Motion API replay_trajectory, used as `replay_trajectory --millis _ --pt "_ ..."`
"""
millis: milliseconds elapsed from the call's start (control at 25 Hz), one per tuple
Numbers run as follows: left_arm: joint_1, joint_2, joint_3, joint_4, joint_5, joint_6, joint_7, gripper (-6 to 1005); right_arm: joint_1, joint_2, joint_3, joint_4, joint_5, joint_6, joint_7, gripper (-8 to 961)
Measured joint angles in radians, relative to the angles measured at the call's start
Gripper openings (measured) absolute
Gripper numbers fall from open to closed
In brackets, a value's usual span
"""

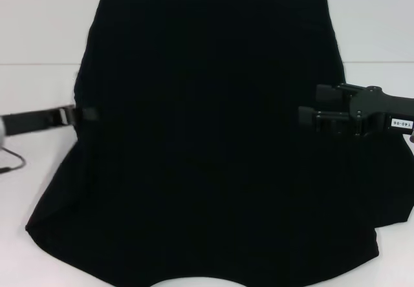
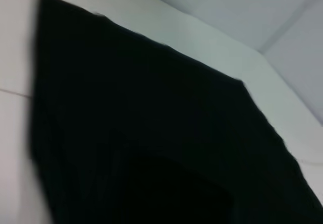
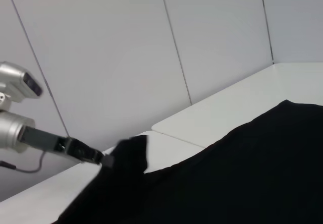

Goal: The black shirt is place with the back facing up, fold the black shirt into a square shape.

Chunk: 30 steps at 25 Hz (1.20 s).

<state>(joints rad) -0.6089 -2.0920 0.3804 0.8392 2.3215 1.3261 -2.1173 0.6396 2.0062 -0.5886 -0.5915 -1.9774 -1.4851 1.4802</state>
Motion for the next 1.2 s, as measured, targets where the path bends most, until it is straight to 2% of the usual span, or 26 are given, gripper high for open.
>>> replay_trajectory --millis 80,120,160,280,440,640,720,880,920,1000,1120,1200 --pt "-0.008 -0.017 0.032 -0.017 -0.003 -0.006 0.016 130 0.000 0.000 -0.003 0.000 0.000 0.000 0.000 897" --pt "-0.008 -0.017 0.032 -0.017 -0.003 -0.006 0.016 136 0.000 0.000 -0.004 0.000 0.000 -0.001 0.000 898" --pt "-0.012 -0.028 0.054 -0.033 -0.017 -0.003 0.050 141 0.000 0.000 -0.004 0.000 0.000 -0.001 0.000 898" --pt "-0.009 -0.043 0.064 -0.032 -0.051 0.022 0.115 159 -0.001 0.000 -0.002 -0.001 0.000 -0.001 0.000 898" --pt "-0.002 -0.040 0.061 -0.050 -0.136 0.148 0.249 183 -0.004 -0.007 0.003 -0.002 0.000 -0.001 0.015 898" --pt "0.022 -0.030 0.060 -0.088 -0.262 0.220 0.356 287 -0.005 -0.031 0.028 -0.004 0.000 0.016 0.107 897" --pt "0.025 -0.030 0.071 -0.118 -0.292 0.259 0.442 329 -0.005 -0.049 0.036 -0.004 -0.004 0.033 0.191 897" --pt "0.019 -0.046 0.106 -0.186 -0.308 0.322 0.720 412 -0.002 -0.121 0.020 -0.006 -0.087 0.066 0.482 896" --pt "0.018 -0.054 0.124 -0.193 -0.308 0.322 0.773 461 0.000 -0.142 0.018 -0.006 -0.135 0.065 0.564 896" --pt "0.019 -0.064 0.184 -0.195 -0.308 0.309 0.844 558 0.000 -0.170 0.018 -0.006 -0.213 0.054 0.691 896" --pt "0.024 -0.070 0.274 -0.196 -0.304 0.270 0.904 729 -0.011 -0.197 0.022 -0.013 -0.301 0.034 0.823 895" --pt "0.026 -0.072 0.308 -0.196 -0.304 0.253 0.922 876 -0.020 -0.202 0.025 -0.017 -0.335 0.025 0.871 895"
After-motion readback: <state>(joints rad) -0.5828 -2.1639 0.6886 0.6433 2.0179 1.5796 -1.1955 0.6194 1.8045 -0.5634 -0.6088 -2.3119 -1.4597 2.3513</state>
